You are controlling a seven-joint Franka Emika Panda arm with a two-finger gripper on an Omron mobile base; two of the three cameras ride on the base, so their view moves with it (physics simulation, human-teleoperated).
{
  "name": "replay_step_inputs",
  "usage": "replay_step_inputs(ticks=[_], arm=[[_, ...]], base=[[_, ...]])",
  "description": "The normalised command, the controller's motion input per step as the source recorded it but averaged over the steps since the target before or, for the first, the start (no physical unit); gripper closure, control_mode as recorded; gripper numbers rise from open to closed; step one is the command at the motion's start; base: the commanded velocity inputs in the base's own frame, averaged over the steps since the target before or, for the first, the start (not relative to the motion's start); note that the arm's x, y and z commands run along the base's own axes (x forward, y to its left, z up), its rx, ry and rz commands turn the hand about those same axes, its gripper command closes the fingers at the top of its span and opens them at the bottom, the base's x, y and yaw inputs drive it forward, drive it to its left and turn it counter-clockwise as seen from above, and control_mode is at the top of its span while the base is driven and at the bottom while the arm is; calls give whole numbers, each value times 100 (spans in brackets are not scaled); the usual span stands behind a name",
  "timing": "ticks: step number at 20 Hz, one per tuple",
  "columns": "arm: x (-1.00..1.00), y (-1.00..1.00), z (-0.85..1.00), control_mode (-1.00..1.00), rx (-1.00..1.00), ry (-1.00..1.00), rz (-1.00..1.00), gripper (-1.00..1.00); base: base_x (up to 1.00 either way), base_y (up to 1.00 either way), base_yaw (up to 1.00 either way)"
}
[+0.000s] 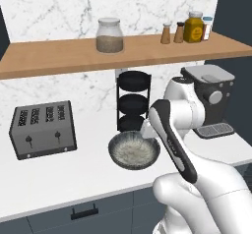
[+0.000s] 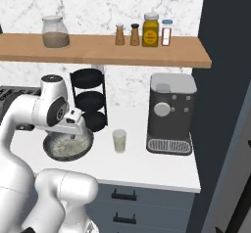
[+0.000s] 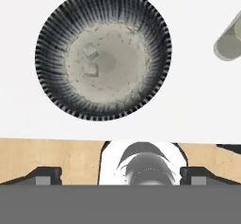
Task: Grab a lemon wedge from the fridge and one ice cube from the ice bowl, and put them in the glass of lemonade.
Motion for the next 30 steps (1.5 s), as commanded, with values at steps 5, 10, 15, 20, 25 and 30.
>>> replay_step_inputs(ticks=[5,10,15,20,25,30], arm=[[9,71,-41,-100,0,2,0,-100],[0,44,-30,-100,0,11,0,-100],[2,3,-7,-100,0,9,0,-100],[19,-3,-3,-100,0,6,0,-100],[17,-9,-19,-100,0,1,0,-100],[23,-3,-29,-100,0,0,0,-100]], base=[[0,0,0],[0,0,0],[0,0,0],[0,0,0],[0,0,0],[0,0,0]])
